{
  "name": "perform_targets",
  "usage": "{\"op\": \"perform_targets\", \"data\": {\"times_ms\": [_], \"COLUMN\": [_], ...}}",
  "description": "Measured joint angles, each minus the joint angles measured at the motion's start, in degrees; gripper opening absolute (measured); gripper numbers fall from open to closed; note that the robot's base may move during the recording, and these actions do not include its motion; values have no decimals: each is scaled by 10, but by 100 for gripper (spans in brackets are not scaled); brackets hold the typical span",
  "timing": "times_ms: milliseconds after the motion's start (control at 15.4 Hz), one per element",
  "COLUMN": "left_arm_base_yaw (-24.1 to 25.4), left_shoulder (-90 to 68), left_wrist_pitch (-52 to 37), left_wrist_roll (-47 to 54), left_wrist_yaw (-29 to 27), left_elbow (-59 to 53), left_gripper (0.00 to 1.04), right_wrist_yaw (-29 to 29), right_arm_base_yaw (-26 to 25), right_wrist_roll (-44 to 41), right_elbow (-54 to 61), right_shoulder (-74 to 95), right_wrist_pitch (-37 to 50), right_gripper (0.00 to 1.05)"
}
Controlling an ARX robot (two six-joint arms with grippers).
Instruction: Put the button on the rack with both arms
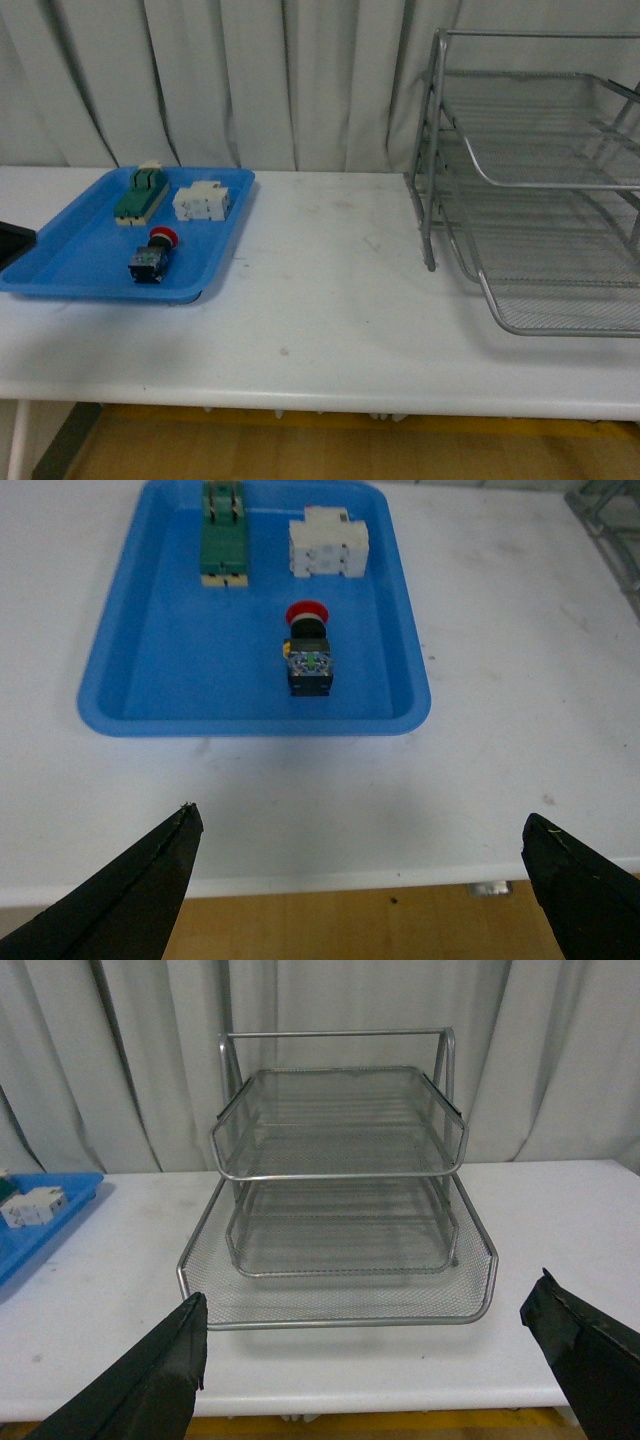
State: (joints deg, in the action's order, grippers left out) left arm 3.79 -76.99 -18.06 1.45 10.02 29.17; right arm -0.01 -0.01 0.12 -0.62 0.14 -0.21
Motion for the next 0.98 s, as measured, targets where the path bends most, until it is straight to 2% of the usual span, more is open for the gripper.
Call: {"op": "perform_targets", "data": {"times_ms": [260,715,975], "left_arm_base_yaw": [-1,-22,-27], "left_shoulder": [-242,-452,-542], "left_wrist_pitch": [21,109,143], "left_wrist_roll": [-4,-40,-31], "left_wrist_yaw": [3,20,-12], "left_elbow": [177,426,525], "left_gripper": [98,98,98], "right_wrist_yaw": [0,0,0], "right_arm_base_yaw": [0,0,0], "right_wrist_roll": [0,0,0], "right_elbow": [0,0,0], "right_shoulder": [0,0,0], "right_wrist_pitch": [0,0,0], "right_gripper": [98,98,98]}}
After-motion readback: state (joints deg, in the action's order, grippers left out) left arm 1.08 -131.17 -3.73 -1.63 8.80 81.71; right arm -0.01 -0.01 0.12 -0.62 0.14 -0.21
